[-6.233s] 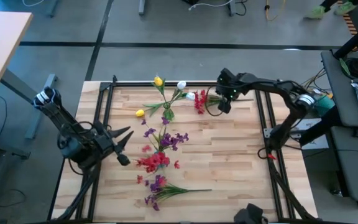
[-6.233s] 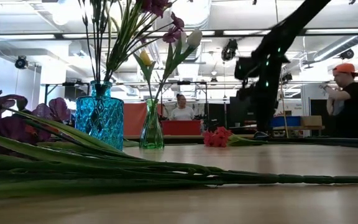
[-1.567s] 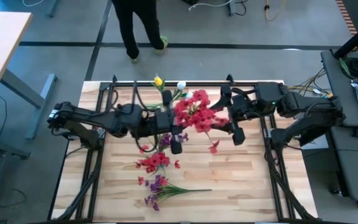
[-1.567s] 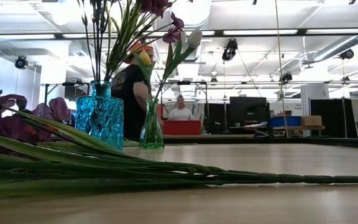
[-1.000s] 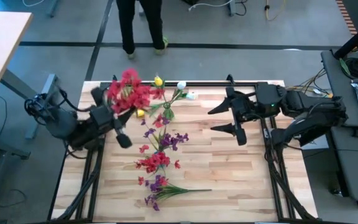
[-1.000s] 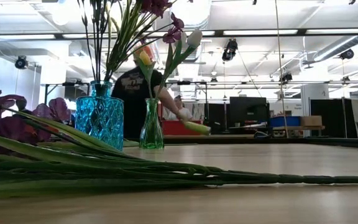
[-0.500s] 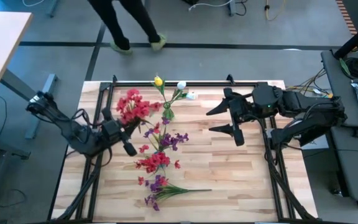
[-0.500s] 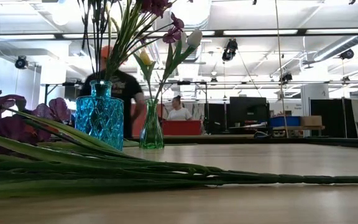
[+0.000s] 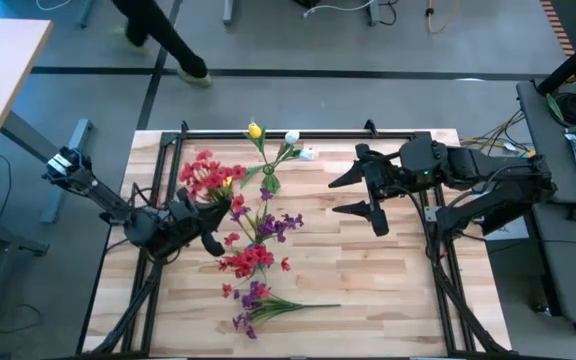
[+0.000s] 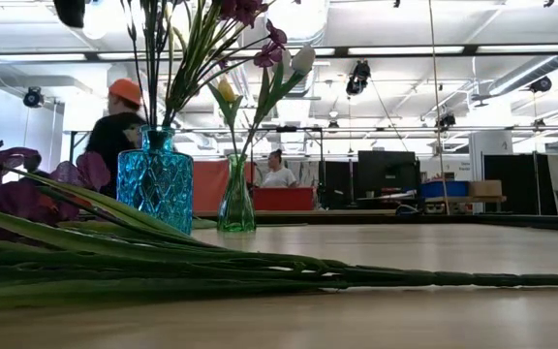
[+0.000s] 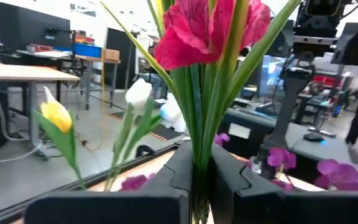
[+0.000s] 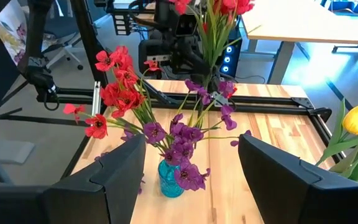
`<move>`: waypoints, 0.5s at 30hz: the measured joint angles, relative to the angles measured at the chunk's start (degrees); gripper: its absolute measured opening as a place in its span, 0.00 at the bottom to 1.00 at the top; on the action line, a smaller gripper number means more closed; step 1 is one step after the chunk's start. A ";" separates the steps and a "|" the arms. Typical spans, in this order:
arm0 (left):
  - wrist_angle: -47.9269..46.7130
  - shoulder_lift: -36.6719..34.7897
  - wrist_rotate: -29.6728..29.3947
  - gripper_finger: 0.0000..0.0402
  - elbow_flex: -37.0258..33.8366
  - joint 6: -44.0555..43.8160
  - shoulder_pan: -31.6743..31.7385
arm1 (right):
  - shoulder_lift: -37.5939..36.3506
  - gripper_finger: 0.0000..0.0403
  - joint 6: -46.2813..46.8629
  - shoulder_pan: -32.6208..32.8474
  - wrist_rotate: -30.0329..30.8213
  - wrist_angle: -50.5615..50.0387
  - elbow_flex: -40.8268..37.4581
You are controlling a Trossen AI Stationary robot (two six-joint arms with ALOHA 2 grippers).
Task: Sort flowers into vase by color
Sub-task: Put the red flowers into the blue vase
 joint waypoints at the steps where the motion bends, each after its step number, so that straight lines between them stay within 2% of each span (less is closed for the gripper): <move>1: 1.94 0.86 1.00 0.01 -0.41 -0.15 0.02 | 0.07 0.62 0.14 0.00 0.01 0.03 0.00; 4: 7.54 3.37 4.56 0.01 -0.65 0.16 0.01 | 0.34 0.61 0.46 0.00 0.02 0.11 0.00; 7: 7.93 5.05 5.05 0.01 0.81 0.29 -0.37 | 0.63 0.62 0.57 0.00 0.04 0.41 0.00; 12: 4.32 6.65 4.82 0.01 3.48 0.07 -1.32 | 0.70 0.62 1.09 0.00 0.07 0.46 0.00; 15: 2.61 6.93 0.95 0.01 4.72 -0.13 -2.71 | 0.70 0.62 1.29 0.00 0.07 0.44 0.00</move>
